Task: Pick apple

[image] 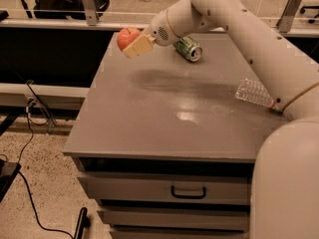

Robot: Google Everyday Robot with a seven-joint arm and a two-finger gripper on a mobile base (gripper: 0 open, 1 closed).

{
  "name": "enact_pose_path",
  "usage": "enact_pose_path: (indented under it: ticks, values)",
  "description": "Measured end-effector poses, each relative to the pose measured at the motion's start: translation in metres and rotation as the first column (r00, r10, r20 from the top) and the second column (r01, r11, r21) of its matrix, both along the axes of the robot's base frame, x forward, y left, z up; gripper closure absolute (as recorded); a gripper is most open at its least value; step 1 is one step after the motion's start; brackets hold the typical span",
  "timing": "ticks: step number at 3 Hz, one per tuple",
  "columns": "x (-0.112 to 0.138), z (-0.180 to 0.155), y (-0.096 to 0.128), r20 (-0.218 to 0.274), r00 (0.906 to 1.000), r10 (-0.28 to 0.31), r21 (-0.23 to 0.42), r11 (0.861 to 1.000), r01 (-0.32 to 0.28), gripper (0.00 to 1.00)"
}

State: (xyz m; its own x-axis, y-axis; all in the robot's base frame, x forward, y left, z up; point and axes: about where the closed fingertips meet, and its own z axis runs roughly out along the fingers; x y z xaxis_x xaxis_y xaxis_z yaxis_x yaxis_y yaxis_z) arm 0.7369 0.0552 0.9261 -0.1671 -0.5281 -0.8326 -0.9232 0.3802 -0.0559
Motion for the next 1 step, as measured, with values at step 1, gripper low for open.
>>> enact_pose_path:
  ticks: [1]
  values:
    - [-0.0015, 0.0003, -0.0017, 0.002, 1.0, 0.008, -0.001, 1.0, -0.008, 1.0]
